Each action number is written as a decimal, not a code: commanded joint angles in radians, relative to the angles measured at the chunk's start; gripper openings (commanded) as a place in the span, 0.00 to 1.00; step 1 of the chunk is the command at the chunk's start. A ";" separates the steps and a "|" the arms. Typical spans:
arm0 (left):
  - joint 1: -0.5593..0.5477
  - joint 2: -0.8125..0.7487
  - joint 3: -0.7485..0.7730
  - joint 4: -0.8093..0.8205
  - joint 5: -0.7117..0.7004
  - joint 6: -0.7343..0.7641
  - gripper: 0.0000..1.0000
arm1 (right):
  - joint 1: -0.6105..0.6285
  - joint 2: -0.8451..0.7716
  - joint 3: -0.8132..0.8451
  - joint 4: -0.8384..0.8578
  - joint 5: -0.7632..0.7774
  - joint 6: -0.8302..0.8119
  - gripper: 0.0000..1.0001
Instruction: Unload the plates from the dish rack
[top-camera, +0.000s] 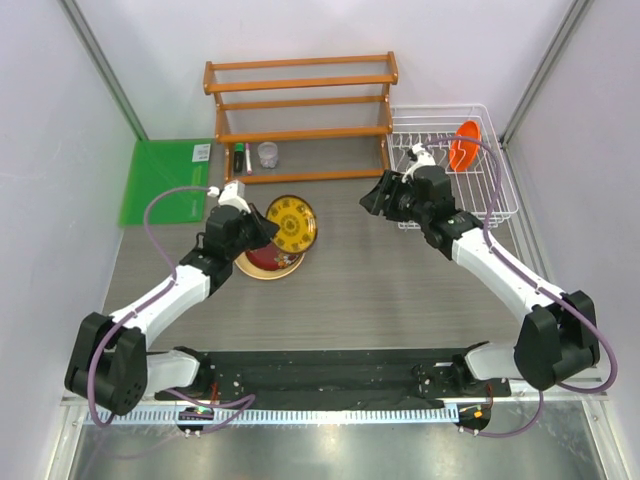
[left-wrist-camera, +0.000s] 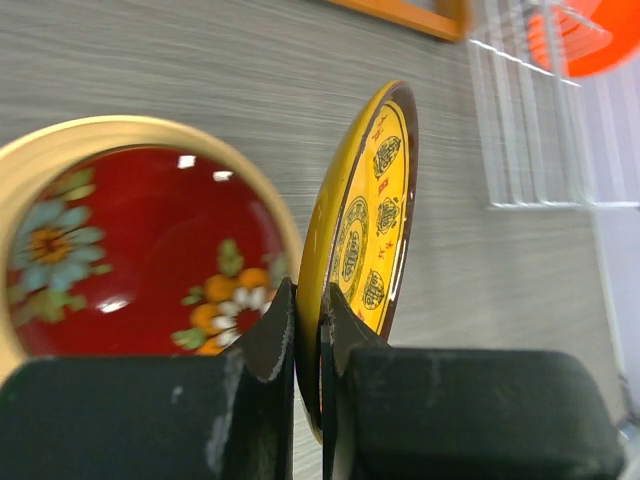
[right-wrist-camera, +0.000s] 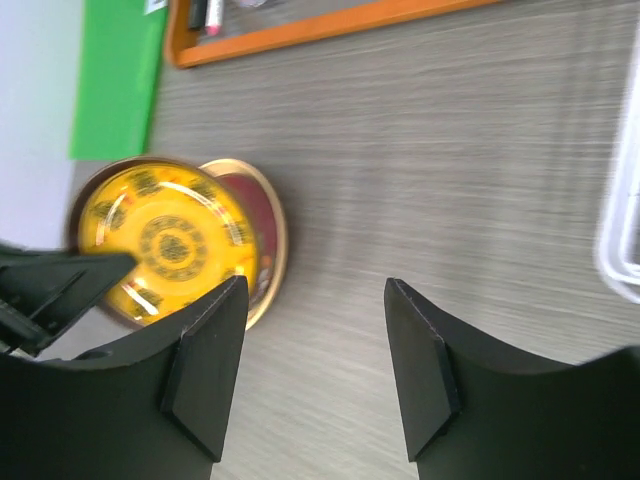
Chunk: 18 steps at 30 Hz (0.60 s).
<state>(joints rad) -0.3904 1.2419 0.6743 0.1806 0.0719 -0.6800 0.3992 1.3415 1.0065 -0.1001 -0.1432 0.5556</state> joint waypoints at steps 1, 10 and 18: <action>0.008 -0.044 -0.013 -0.093 -0.175 0.033 0.00 | -0.040 -0.028 0.043 -0.058 0.060 -0.082 0.63; 0.030 -0.006 -0.059 -0.118 -0.225 0.016 0.00 | -0.201 -0.048 0.098 -0.110 0.028 -0.126 0.63; 0.036 0.080 -0.065 -0.113 -0.219 0.003 0.09 | -0.287 -0.005 0.199 -0.173 0.109 -0.186 0.64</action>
<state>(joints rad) -0.3531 1.2873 0.6128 0.0738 -0.1307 -0.6853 0.1436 1.3396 1.1210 -0.2535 -0.0921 0.4217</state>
